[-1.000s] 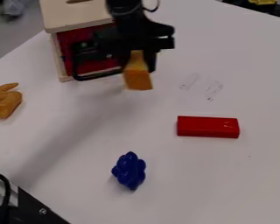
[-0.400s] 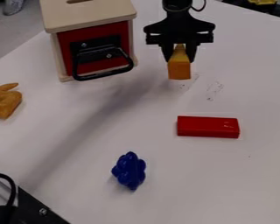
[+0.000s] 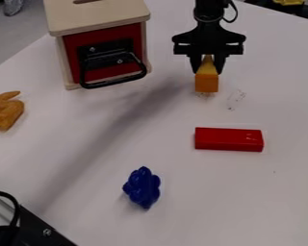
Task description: Move triangle object to the right of the drawer
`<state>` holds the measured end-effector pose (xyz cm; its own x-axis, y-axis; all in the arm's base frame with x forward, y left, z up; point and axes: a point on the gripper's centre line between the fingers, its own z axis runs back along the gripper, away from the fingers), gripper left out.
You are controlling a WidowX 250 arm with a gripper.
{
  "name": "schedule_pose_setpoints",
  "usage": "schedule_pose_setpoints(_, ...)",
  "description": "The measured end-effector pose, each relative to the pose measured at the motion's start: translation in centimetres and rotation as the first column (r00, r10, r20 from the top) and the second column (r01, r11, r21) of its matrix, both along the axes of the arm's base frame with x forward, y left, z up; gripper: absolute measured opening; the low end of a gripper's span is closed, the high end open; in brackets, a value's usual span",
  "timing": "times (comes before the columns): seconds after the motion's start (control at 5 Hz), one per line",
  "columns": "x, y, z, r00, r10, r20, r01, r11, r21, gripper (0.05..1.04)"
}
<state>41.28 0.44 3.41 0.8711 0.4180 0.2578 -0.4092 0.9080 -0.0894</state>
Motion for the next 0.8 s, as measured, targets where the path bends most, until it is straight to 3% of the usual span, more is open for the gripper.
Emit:
schedule_pose_setpoints(0.4,0.08,-0.05,-1.05,0.999,0.006,-0.043,-0.006,1.0,-0.005,0.382)
schedule_pose_setpoints(0.8,-0.24,0.2,-1.14,0.998,0.027,-0.062,-0.027,1.0,0.007,0.961)
